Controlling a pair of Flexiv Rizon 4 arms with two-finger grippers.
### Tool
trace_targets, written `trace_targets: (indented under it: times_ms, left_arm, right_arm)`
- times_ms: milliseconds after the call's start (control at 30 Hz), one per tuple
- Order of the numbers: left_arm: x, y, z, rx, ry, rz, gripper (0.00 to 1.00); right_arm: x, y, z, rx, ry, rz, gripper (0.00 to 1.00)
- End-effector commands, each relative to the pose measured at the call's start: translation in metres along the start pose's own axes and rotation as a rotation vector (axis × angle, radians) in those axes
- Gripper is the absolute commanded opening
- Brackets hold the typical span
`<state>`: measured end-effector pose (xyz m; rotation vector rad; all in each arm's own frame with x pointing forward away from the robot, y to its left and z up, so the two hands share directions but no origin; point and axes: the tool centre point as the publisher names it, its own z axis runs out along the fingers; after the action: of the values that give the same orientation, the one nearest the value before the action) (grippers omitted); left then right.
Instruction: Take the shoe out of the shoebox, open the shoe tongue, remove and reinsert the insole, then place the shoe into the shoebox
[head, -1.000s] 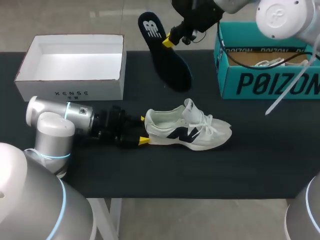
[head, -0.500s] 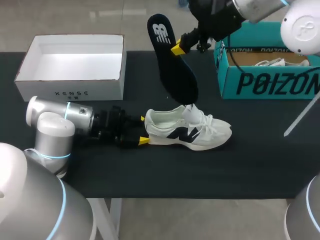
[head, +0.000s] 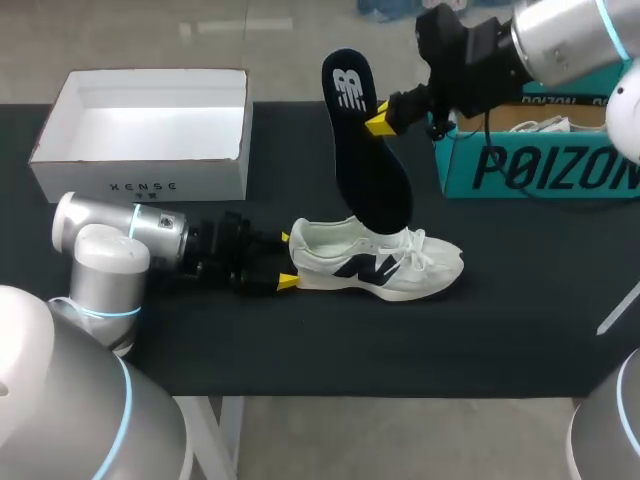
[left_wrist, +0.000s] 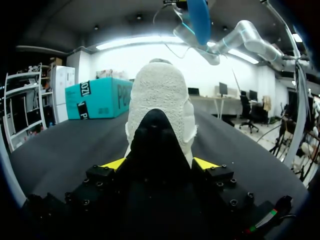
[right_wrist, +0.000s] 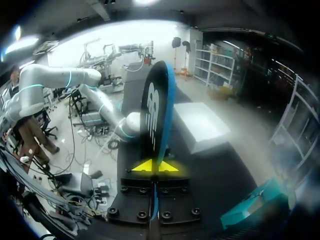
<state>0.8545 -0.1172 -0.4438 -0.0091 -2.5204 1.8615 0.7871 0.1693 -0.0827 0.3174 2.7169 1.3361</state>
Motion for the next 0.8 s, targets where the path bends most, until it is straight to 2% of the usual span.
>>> trace_targets:
  times_ms: [33,567,800]
  left_arm:
    - [0.000,0.004,0.004,0.001,-0.001,0.001,0.00]
    - [0.000,0.004,0.004,0.001,-0.001,0.001,0.00]
    - [0.000,0.004,0.004,0.001,-0.001,0.001,0.00]
  right_arm:
    - [0.001,-0.003,0.002,-0.015,-0.003,0.000,0.00]
    - [0.001,-0.003,0.002,-0.015,-0.003,0.000,0.00]
    - [0.015,-0.010,-0.014,-0.046,0.056,0.066,0.00]
